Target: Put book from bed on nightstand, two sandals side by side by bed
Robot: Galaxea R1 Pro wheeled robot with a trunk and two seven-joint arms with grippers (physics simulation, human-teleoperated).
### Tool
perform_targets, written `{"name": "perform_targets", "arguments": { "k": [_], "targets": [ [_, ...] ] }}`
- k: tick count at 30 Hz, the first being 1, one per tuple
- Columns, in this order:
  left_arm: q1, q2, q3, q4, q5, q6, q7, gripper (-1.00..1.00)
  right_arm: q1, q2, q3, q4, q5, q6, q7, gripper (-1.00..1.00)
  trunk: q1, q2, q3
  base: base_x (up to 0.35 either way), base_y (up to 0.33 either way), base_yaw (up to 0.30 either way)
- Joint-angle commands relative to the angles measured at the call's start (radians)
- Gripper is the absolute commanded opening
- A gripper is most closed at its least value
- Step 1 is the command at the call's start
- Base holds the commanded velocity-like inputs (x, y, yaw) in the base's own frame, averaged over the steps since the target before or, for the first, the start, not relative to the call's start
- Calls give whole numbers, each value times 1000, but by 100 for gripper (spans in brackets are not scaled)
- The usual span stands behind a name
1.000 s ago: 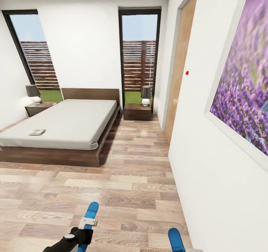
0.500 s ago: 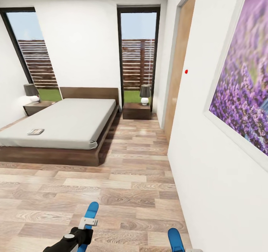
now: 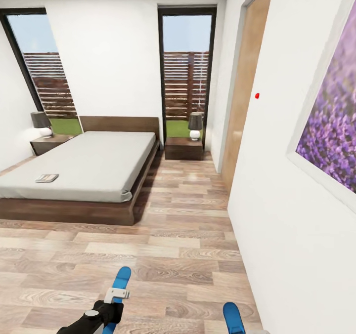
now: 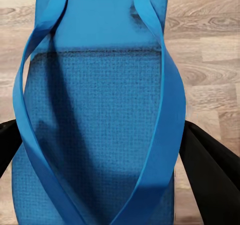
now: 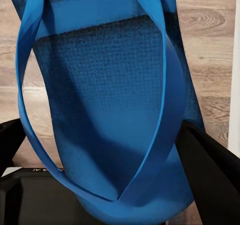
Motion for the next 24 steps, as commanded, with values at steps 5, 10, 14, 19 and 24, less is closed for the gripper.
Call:
{"name": "perform_targets", "arguments": {
  "k": [5, 10, 14, 19, 24],
  "targets": [
    [-1, 0, -8, 0, 9, -5, -1, -100, -1, 1, -9, -2, 8, -1, 6, -100, 1, -2, -2, 318, 175, 0],
    [-1, -1, -8, 0, 9, -9, 0, -100, -1, 1, -9, -2, 8, -1, 6, -100, 1, -2, -2, 341, 70, 0],
    [-1, 0, -8, 0, 9, -11, 0, -100, -1, 1, -10, -2, 7, -1, 6, -100, 1, -2, -2, 348, 12, 0],
    [-1, -1, -8, 0, 9, -11, 0, -100, -1, 1, -10, -2, 7, -1, 6, -100, 1, -2, -2, 350, 3, 0],
    [-1, -1, -9, 0, 8, -12, 0, -100, -1, 1, -10, -2, 7, -1, 6, -100, 1, -2, -2, 350, 1, 0]
  ]
}}
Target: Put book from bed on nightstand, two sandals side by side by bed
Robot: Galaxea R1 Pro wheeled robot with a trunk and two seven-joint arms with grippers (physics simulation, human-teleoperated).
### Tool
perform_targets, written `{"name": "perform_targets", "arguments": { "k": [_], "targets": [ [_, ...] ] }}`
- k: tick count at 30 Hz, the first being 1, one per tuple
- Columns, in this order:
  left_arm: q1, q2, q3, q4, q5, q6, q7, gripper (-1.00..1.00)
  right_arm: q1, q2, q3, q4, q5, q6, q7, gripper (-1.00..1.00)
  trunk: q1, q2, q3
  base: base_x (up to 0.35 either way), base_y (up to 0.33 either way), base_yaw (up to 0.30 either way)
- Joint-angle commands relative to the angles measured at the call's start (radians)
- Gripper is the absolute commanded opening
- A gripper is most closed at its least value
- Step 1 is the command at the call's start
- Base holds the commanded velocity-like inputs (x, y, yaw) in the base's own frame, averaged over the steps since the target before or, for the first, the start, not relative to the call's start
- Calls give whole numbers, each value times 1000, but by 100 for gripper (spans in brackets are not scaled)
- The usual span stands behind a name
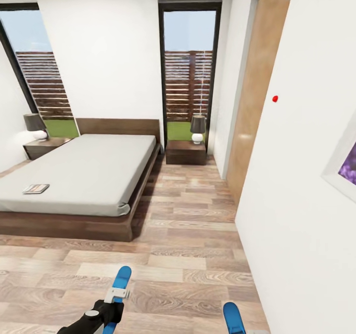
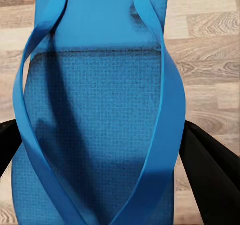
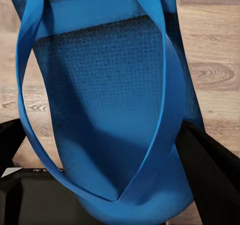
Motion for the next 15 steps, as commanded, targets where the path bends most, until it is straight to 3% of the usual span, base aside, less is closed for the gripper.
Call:
{"name": "perform_targets", "arguments": {
  "k": [1, 15],
  "targets": [
    [-1, 0, -9, 1, 10, -3, -1, -100, -1, 1, -9, -1, 8, -1, 6, -100, 1, -2, -2, 350, 0, 0],
    [-1, 0, -9, 1, 10, -3, -1, -100, -1, 1, -9, -1, 8, -1, 6, -100, 1, -2, -2, 350, 0, 0]
  ]
}}
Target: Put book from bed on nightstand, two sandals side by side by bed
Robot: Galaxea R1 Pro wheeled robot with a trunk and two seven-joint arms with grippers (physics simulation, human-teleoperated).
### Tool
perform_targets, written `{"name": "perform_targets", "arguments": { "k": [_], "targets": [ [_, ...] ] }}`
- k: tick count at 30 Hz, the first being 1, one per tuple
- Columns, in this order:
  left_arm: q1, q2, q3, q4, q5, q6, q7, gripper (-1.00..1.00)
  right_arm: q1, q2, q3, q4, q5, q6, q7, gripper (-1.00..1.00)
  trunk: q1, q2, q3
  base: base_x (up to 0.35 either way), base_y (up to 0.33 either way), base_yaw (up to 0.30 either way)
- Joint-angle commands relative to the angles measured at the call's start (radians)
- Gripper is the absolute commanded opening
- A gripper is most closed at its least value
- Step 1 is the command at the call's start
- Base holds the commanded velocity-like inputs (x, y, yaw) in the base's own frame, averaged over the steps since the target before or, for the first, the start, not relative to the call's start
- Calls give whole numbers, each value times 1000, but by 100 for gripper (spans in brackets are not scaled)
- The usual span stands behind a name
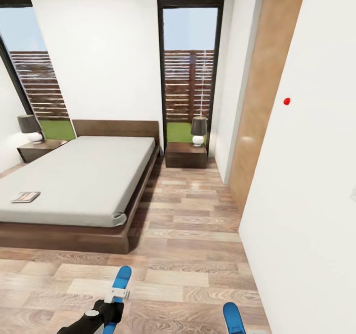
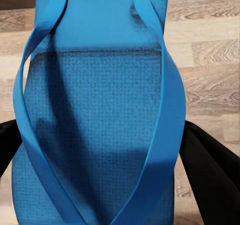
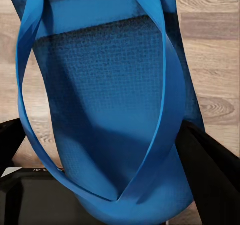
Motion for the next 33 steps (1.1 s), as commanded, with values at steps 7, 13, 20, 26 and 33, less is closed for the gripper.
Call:
{"name": "perform_targets", "arguments": {
  "k": [7, 13, 20, 26, 33],
  "targets": [
    [-1, 1, -9, 0, 10, -3, -1, -100, -1, 1, -9, -2, 8, -1, 6, -100, 1, -2, -2, 350, 0, 0],
    [-1, 1, -9, 0, 10, -3, -1, -100, -1, 0, -9, -2, 8, -1, 6, -100, 1, -2, -2, 350, 0, 0],
    [-1, 1, -9, 0, 10, -3, -1, -100, -1, 1, -9, -2, 8, -1, 6, -100, 1, -2, -2, 350, 0, 0],
    [-1, 1, -9, 0, 10, -3, -1, -100, -1, 1, -9, -2, 8, -1, 6, -100, 1, -2, -2, 350, 0, 0],
    [0, 1, -9, 0, 10, -3, -1, -100, -1, 2, -9, -2, 8, -1, 6, -100, 1, -2, -2, 350, 0, 0]
  ]
}}
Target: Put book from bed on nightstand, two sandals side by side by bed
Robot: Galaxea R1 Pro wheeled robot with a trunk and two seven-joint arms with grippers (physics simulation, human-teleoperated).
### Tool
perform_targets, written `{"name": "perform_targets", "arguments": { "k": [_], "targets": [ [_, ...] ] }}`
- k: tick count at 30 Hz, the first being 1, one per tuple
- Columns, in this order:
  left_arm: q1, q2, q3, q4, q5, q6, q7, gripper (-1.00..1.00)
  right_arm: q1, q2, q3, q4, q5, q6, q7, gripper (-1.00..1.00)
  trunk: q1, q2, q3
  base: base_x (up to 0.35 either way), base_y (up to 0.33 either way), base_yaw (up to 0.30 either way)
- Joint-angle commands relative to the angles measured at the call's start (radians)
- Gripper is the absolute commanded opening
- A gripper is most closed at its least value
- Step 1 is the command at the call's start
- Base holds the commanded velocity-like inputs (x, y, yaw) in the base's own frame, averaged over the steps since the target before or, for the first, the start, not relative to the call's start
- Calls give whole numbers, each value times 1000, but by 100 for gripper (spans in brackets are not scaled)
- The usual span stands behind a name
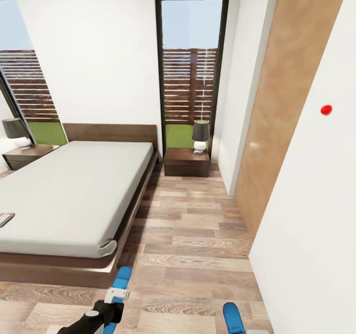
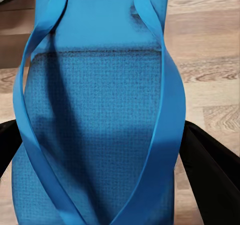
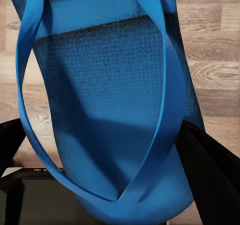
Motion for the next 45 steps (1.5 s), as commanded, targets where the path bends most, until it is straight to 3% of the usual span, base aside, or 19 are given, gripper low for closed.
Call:
{"name": "perform_targets", "arguments": {
  "k": [1, 45],
  "targets": [
    [-1, 1, -8, 1, 10, -3, -1, -100, -1, 1, -9, -2, 8, -1, 6, -100, 1, -2, -2, 350, 0, 0],
    [0, 1, -9, 1, 10, -11, -1, -100, -1, 1, -8, -3, 8, -1, 6, -100, 1, -2, -34, 350, 0, 0]
  ]
}}
